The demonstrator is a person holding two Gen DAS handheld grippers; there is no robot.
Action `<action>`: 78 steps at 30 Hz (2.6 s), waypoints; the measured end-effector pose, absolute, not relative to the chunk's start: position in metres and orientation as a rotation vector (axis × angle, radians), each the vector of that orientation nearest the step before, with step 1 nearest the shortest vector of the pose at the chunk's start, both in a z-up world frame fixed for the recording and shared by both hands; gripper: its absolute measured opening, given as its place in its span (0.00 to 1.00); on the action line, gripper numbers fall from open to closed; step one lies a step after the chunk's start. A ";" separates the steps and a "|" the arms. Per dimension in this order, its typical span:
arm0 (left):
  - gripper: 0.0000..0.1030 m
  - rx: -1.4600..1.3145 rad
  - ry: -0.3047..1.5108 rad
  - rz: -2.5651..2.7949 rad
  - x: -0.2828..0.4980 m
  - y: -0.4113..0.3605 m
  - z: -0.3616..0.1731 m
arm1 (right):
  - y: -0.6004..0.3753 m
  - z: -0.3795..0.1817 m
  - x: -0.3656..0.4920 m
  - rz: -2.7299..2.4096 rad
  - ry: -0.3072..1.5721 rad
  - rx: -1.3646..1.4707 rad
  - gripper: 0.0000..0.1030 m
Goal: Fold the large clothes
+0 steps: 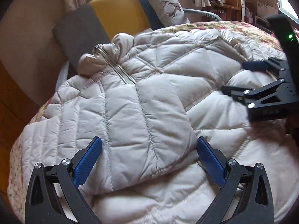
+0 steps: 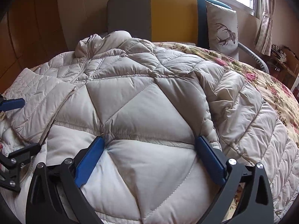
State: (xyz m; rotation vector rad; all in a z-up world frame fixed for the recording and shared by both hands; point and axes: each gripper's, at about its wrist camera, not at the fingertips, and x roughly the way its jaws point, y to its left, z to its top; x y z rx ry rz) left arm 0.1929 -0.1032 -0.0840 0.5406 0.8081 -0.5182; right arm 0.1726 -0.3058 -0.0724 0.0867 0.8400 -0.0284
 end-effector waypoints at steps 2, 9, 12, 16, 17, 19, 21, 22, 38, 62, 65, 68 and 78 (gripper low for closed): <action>0.72 0.501 0.815 -0.521 0.198 -0.096 -0.086 | -0.306 -0.073 0.173 -0.026 0.842 0.090 0.97; 0.17 0.241 0.718 -0.480 0.196 -0.037 -0.044 | -0.307 -0.075 0.174 -0.019 0.846 0.101 0.97; 0.17 0.100 0.656 -0.402 0.195 0.007 -0.022 | -0.307 -0.075 0.174 -0.019 0.847 0.101 0.97; 0.17 -0.095 0.584 -0.240 0.196 0.086 0.000 | -0.307 -0.075 0.175 -0.020 0.847 0.098 0.97; 0.17 -0.134 0.563 -0.192 0.195 0.106 0.005 | -0.307 -0.075 0.175 -0.019 0.847 0.098 0.97; 0.17 -0.221 0.515 -0.072 0.192 0.152 0.012 | -0.307 -0.075 0.175 -0.019 0.847 0.099 0.97; 0.17 -0.299 0.484 0.062 0.185 0.200 0.014 | -0.307 -0.075 0.175 -0.019 0.847 0.099 0.98; 0.17 -0.325 0.477 0.122 0.181 0.219 0.013 | -0.307 -0.074 0.175 -0.020 0.847 0.098 0.98; 0.88 -0.440 0.524 0.411 0.134 0.271 -0.017 | -0.337 -0.049 0.152 0.027 0.791 0.306 0.98; 0.94 -0.157 0.774 -0.260 0.181 0.056 -0.080 | -0.537 -0.087 -0.043 -0.451 0.378 1.311 0.65; 0.94 -0.140 0.765 -0.274 0.178 0.057 -0.082 | -0.556 -0.087 -0.053 -0.487 0.341 1.351 0.64; 0.96 -0.122 0.757 -0.278 0.176 0.054 -0.085 | -0.571 -0.086 -0.057 -0.518 0.308 1.392 0.64; 0.96 -0.132 0.738 -0.289 0.172 0.056 -0.085 | -0.603 -0.091 -0.097 -0.708 0.225 1.522 0.68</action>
